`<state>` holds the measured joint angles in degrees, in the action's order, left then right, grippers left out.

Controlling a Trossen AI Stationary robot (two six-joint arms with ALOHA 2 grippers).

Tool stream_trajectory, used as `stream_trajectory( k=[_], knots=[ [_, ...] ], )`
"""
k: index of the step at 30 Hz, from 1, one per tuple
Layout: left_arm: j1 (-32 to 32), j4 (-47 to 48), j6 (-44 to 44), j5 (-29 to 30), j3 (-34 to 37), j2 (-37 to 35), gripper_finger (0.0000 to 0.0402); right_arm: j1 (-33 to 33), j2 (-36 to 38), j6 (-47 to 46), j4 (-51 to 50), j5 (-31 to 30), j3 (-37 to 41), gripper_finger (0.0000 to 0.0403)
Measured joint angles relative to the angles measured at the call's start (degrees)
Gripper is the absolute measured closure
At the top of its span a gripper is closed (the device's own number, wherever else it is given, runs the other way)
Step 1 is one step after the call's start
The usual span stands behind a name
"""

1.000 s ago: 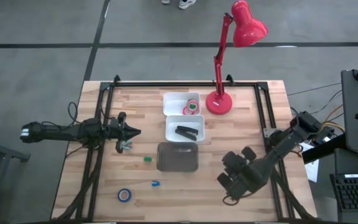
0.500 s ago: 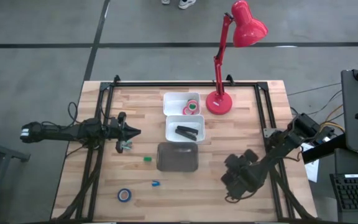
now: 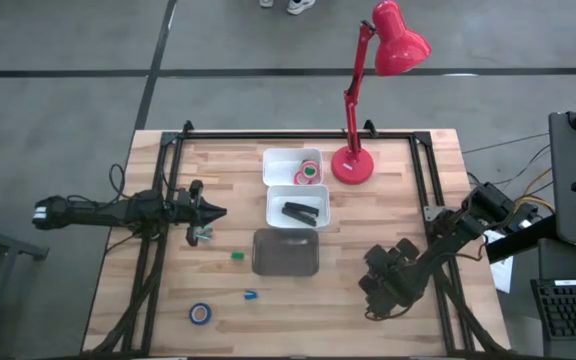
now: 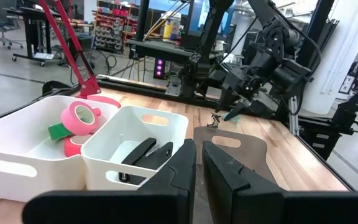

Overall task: Pick and place Stapler, Stapler remover, tape
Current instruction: Put the black stapler remover into the black bin

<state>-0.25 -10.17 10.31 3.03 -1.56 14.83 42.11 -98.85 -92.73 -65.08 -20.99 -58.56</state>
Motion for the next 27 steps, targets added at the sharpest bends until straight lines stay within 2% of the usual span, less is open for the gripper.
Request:
stream_trajectory(
  k=[5,11,16,27],
  knots=[
    [0.00,-0.02,-0.02,0.02,-0.02,-0.01,0.0371,0.00,0.00,-0.32,0.13,-0.53,1.43,0.0252],
    [0.00,-0.01,-0.02,0.02,0.00,-0.02,0.0371,-0.14,0.00,-0.24,0.84,-5.42,0.91,0.0275],
    [0.01,-0.02,-0.01,0.02,-0.02,0.00,0.0371,-0.22,0.02,-0.30,0.83,-4.78,1.24,0.0297],
    [0.00,-0.02,-0.02,0.02,0.00,0.00,0.0371,-0.50,0.03,-0.28,0.56,-3.78,1.57,0.0389]
  ],
)
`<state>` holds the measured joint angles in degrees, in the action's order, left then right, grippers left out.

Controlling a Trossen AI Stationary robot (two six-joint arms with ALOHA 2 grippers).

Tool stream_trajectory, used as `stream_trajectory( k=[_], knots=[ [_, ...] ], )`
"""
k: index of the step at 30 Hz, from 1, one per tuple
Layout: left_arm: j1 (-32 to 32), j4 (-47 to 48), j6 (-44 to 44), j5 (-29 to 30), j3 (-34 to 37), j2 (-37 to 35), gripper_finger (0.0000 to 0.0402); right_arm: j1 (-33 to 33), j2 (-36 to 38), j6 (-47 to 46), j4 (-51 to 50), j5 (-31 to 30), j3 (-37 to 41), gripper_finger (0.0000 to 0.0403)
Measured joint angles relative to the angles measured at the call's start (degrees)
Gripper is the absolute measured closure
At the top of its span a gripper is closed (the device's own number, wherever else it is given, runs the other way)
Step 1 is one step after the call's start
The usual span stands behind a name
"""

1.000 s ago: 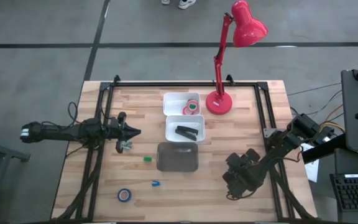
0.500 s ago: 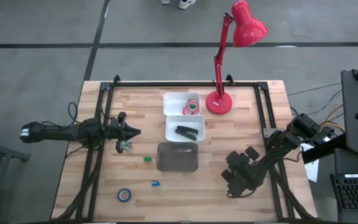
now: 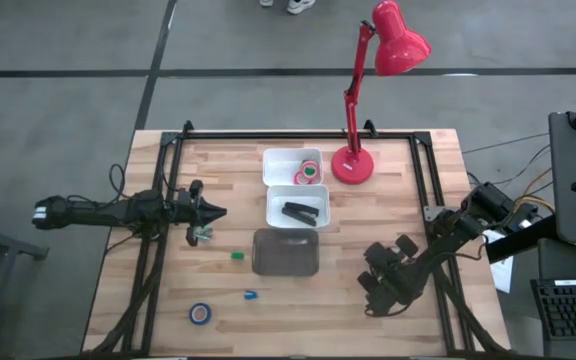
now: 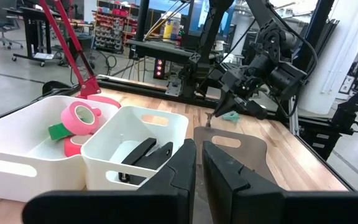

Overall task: Pick and place Stapler, Stapler remover, tape
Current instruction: Put the black stapler remover into the black bin

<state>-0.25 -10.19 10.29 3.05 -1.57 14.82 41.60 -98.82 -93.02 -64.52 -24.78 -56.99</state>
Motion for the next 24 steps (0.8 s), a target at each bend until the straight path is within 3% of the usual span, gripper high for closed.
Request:
stream_trajectory(
  k=[15,24],
  knots=[
    [0.01,0.02,0.01,-0.01,0.00,-0.02,0.0371,-0.07,0.08,0.88,0.40,-11.67,-3.72,0.0395],
    [0.01,0.01,0.00,0.00,0.00,-0.01,0.0371,-3.05,0.13,8.65,0.38,-18.36,-9.75,0.0395]
  ],
)
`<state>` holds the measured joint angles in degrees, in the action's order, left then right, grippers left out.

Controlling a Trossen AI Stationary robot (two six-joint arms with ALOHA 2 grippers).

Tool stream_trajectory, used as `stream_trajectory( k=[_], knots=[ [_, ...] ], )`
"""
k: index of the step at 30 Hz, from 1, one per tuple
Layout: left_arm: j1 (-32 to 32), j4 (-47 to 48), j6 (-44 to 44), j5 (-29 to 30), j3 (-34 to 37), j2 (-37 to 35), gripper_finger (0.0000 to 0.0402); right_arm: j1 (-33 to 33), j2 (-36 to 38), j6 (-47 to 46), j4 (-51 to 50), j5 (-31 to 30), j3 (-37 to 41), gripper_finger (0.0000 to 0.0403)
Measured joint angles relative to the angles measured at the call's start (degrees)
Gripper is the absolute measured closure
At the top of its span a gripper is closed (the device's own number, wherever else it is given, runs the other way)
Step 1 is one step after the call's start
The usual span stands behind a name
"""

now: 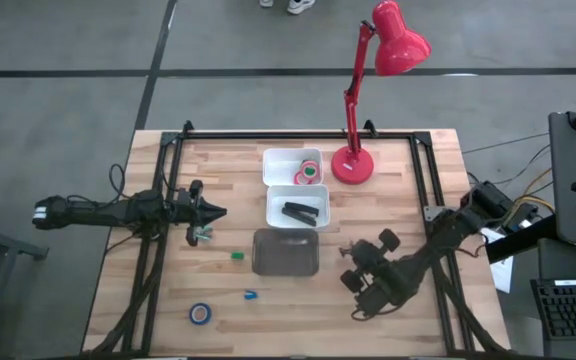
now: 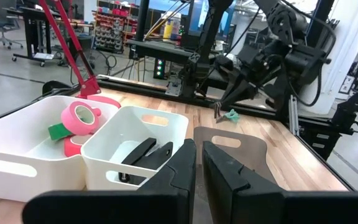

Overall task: Pick and place Stapler, Stapler remover, tape
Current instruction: Put the black stapler remover into the black bin

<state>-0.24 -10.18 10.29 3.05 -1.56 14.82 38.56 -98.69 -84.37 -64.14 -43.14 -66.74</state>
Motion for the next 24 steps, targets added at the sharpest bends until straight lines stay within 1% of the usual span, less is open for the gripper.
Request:
stream_trajectory(
  k=[11,20,24],
  knots=[
    [-0.01,0.00,0.00,0.00,-0.01,-0.01,0.0371,-6.14,0.06,9.96,0.06,-6.47,-3.79,0.0395],
    [0.00,-0.01,0.00,0.00,0.00,0.00,0.0371,-10.62,0.06,17.46,0.85,-8.95,-7.06,0.0395],
    [-0.01,0.01,0.02,-0.01,0.00,0.00,0.0371,-12.55,0.06,21.98,3.61,-9.59,-8.00,0.0395]
  ],
)
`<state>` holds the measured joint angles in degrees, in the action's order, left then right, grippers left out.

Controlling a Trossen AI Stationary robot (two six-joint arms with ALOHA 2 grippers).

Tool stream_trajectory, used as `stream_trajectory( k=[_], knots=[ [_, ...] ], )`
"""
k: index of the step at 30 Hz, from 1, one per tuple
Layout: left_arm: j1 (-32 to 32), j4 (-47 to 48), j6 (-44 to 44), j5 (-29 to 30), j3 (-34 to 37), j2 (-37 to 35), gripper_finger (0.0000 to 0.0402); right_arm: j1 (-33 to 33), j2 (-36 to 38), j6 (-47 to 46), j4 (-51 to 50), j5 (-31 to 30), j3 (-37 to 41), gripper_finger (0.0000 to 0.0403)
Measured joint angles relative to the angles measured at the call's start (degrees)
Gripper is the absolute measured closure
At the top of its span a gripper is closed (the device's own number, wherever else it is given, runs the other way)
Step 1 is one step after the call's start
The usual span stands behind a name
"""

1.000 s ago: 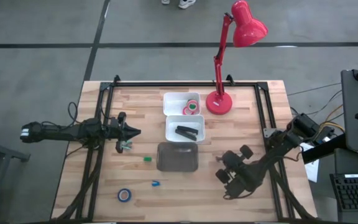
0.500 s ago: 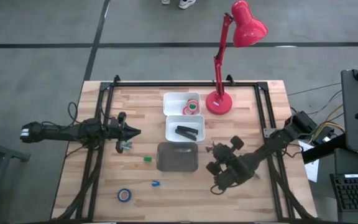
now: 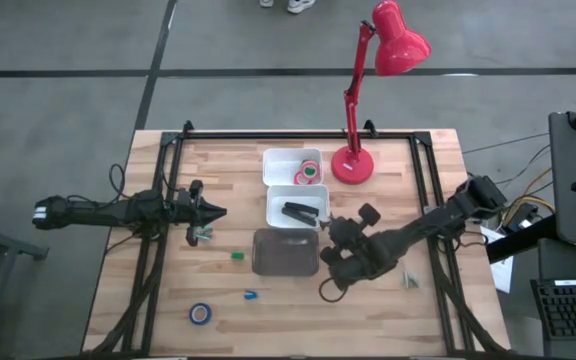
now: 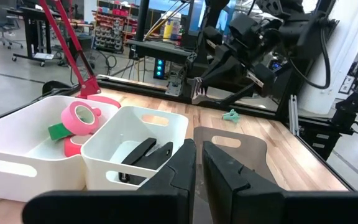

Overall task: Pick and place Stapler, Stapler remover, tape
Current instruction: Put the black stapler remover into the black bin

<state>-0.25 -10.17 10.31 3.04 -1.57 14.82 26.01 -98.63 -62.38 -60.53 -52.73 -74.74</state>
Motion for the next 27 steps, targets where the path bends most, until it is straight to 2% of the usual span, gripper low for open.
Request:
stream_trajectory(
  k=[14,22,27],
  knots=[
    [0.00,-0.02,0.00,0.01,-0.01,0.01,0.0371,-1.67,0.00,9.03,10.11,0.28,-0.02,0.0395],
    [0.01,-0.02,-0.01,0.01,0.00,0.01,0.0371,-1.54,-1.85,21.25,27.84,5.50,0.05,0.0395],
    [0.01,-0.01,-0.01,0.00,0.00,0.01,0.0371,-1.50,-4.74,22.96,31.03,8.30,0.05,0.0395]
  ],
)
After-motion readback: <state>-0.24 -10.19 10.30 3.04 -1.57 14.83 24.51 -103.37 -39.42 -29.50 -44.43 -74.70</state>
